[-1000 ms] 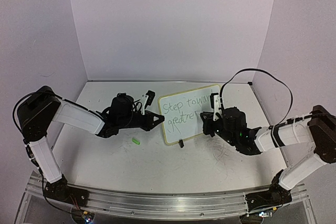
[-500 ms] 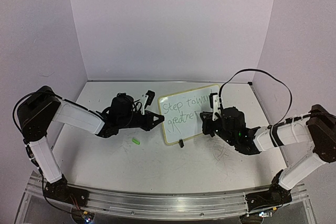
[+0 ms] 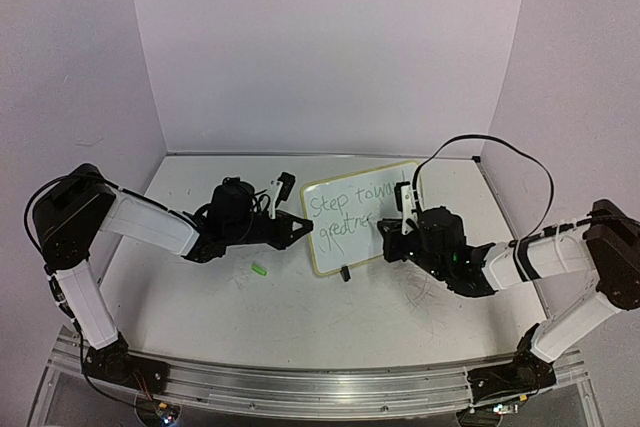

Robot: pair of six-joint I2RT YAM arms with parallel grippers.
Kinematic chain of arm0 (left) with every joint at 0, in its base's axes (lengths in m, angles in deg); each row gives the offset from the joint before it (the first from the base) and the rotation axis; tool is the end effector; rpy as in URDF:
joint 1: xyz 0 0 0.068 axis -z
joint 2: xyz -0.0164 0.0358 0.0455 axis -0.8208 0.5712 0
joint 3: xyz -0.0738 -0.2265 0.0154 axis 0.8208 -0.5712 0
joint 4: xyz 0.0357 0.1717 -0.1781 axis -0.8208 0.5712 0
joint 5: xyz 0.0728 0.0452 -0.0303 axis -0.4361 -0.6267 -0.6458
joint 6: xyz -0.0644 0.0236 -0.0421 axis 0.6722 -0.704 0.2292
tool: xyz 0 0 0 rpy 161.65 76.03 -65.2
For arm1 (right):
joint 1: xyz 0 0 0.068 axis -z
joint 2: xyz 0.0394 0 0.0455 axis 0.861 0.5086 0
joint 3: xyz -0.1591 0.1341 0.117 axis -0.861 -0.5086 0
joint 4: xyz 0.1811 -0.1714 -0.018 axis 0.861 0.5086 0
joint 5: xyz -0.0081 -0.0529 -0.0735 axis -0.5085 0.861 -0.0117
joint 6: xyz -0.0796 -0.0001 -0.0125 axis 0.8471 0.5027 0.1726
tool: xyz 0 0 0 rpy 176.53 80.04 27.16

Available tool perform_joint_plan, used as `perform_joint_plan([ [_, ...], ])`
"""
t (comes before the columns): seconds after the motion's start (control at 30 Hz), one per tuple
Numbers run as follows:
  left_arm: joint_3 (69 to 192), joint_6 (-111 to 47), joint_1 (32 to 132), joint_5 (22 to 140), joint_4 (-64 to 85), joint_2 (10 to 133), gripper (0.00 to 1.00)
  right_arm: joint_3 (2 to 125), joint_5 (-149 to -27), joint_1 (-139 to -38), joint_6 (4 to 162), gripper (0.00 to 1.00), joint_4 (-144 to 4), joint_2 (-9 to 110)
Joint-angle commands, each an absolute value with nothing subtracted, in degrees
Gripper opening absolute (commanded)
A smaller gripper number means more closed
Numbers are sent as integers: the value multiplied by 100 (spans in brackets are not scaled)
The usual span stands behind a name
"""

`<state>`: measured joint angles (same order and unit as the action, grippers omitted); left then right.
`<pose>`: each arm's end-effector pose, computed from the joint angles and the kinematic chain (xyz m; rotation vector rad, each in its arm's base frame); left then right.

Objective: Write a sentence on the whiteboard

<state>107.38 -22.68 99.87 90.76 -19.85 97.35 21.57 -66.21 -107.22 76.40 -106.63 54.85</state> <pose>0.2590 -0.2871 0.1428 0.6390 1.9507 -1.0540 0.2335 0.2327 0.1559 -0.3863 1.8336 0.5223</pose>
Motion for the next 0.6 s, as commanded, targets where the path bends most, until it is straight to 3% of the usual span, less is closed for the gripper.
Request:
perform_joint_plan([
  [0.0,10701,-2480,9963,8826,-1932,9529,0,2078,-6447,-10746,7518,0,-10571,5379],
  [0.57,10664,-2480,9964,8805,-1929,9502,0,2146,-6225,-11053,7292,0,-10324,5588],
])
